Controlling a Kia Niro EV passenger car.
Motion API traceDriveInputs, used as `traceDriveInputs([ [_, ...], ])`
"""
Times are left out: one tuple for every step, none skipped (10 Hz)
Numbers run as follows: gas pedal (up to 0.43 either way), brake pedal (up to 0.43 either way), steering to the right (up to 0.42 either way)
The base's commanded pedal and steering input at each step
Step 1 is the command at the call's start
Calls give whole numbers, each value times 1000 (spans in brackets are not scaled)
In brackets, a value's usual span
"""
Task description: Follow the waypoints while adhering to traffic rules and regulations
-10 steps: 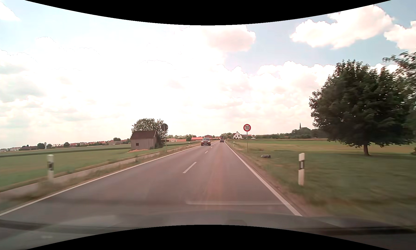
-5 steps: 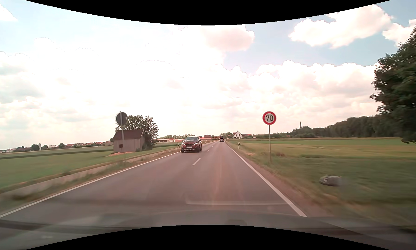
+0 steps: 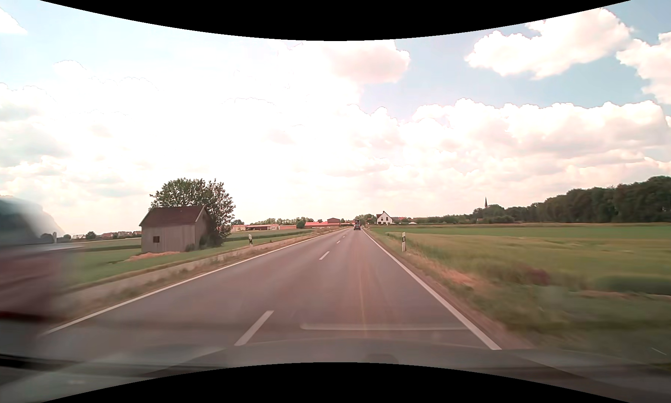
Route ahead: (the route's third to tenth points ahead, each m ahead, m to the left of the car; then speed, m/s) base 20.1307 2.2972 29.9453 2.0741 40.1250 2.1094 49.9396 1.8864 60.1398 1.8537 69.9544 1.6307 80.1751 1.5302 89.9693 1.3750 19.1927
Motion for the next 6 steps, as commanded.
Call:
traceDriveInputs([
  [220,0,4],
  [248,0,4],
  [248,0,4],
  [248,0,4],
  [248,0,4],
  [248,0,4],
])
